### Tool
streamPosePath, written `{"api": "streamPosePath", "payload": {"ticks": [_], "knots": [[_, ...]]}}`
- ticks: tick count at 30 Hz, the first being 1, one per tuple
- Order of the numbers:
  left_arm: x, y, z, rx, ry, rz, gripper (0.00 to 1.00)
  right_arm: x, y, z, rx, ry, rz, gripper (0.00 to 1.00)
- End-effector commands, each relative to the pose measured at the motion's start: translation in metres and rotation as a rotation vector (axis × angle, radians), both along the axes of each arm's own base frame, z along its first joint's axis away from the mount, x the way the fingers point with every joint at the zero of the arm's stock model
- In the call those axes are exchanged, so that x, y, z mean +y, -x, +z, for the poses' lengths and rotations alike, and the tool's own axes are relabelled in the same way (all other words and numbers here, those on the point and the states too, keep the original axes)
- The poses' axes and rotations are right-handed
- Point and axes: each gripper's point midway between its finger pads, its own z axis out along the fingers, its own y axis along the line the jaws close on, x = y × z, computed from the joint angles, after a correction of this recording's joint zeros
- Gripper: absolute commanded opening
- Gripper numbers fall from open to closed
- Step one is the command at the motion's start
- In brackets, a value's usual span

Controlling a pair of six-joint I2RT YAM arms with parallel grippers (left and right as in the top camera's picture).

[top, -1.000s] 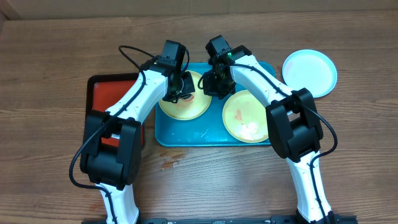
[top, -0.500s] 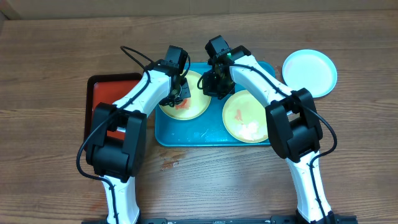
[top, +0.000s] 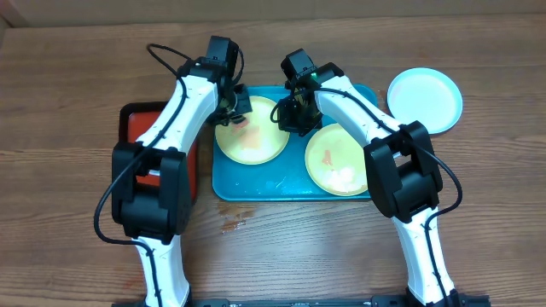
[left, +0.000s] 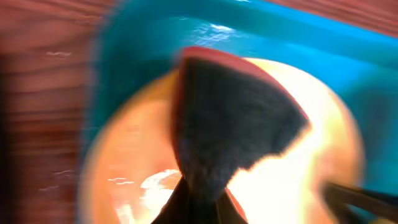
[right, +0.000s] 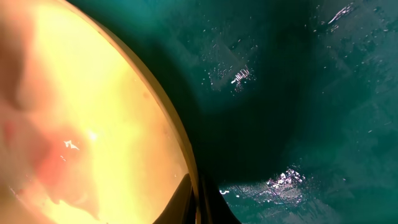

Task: Clean dirty plates on tray and stack at the side
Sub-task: 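Scrub the yellow plate with the sponge in the left gripper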

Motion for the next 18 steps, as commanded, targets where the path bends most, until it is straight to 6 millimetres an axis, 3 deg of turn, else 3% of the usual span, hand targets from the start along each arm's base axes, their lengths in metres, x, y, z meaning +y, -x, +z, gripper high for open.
{"api": "streamPosePath", "payload": {"ticks": [1,5,8,12,18], "knots": [[-0.041,0.014,-0.016,0.067,0.148,-0.044,0.04,-0.009,0.0,-0.011,0.003,0.048,-0.017,0.04],[-0.048,0.019,-0.043,0.107,0.129,-0.062,0.04,-0.009,0.0,-0.011,0.002,0.049,-0.017,0.04],[-0.038,0.02,-0.06,0.13,0.073,-0.044,0.04,-0.01,-0.001,-0.011,0.0,0.055,-0.018,0.04],[0.002,0.016,-0.071,0.131,-0.08,0.019,0.04,-0.013,-0.002,-0.011,-0.007,0.07,-0.021,0.04],[0.062,0.017,-0.062,0.147,-0.262,0.11,0.04,-0.013,-0.002,-0.011,-0.008,0.069,-0.021,0.04]]}}
